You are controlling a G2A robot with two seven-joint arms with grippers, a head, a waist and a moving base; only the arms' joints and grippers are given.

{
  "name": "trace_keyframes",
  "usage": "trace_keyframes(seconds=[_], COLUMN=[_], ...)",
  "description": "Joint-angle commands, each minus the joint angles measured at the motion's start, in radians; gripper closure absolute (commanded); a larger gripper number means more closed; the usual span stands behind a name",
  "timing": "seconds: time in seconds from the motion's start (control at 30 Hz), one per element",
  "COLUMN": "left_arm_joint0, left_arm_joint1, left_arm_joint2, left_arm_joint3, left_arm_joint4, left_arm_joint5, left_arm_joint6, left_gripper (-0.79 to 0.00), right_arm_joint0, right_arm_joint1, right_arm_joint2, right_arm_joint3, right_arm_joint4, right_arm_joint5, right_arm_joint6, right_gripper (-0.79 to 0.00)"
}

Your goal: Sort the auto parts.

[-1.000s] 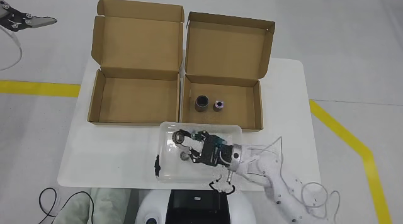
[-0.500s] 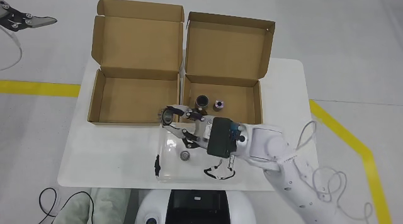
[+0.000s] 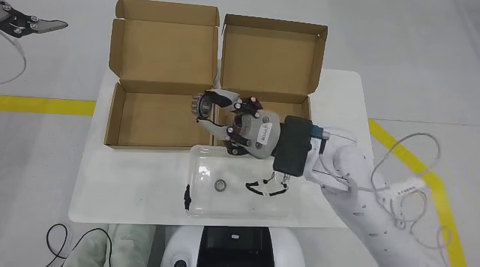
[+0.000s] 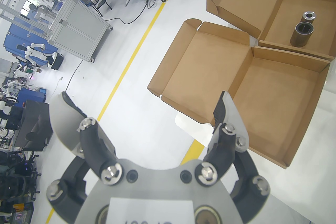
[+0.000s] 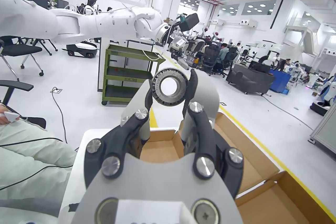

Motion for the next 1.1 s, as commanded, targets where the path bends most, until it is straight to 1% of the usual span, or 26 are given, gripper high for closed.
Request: trace_keyframes(seconds=[0.0,0.37,0.63,1.07], left_arm_joint0=[0.000,0.000,0.000,0.000], left_arm_joint1=[0.000,0.000,0.000,0.000], left_arm_joint2=[0.000,0.000,0.000,0.000], left_arm_joint3=[0.000,0.000,0.000,0.000], left_arm_joint4=[0.000,0.000,0.000,0.000], left_arm_joint5=[0.000,0.000,0.000,0.000], left_arm_joint6=[0.000,0.000,0.000,0.000], left_gripper=[-0.785,-0.785,-0.785,-0.785], right_arm_joint0=[0.008,0.053,0.050,0.024], right_arm_joint1=[-0.001,-0.011,-0.014,-0.013], right_arm_joint2=[0.002,0.003,0.008,-0.001], right_arm_joint3=[-0.008,-0.048,-0.066,-0.058], right_arm_joint4=[0.007,0.023,0.020,-0.032], right_arm_joint5=[0.003,0.023,0.026,-0.030], right_arm_joint6=[0.011,0.048,0.060,0.029], right_gripper=[0.000,0.000,0.000,0.000])
